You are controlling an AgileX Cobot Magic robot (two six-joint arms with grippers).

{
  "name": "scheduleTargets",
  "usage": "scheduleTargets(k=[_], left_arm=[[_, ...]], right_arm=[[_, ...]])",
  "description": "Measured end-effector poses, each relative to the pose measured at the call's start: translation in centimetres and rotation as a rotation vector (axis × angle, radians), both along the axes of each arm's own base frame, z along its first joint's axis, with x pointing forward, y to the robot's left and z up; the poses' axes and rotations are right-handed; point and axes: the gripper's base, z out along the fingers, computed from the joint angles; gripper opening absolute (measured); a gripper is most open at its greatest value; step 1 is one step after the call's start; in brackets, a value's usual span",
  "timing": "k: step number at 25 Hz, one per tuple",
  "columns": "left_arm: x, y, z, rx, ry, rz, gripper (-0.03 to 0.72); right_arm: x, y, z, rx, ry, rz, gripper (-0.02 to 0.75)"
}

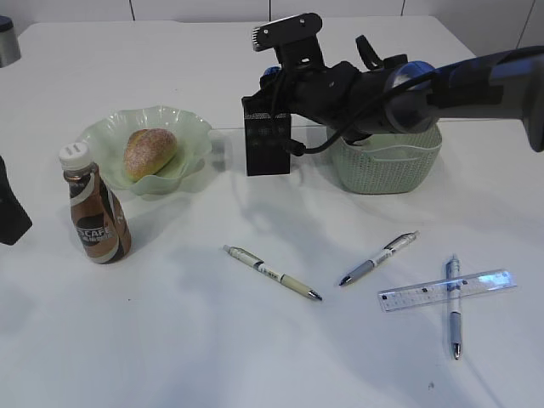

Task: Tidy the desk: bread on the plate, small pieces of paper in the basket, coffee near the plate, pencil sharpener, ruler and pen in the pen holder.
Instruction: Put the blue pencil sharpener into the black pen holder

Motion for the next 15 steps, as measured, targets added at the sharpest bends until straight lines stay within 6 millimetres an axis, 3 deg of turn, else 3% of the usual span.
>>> scheduleTargets(k=[15], left_arm=[[0.07,-0.03,0.03,-0.004,-0.008,0.000,0.250]], right_arm=[[0.02,-0.01,-0.07,-0.004,-0.001,0.000,0.341]])
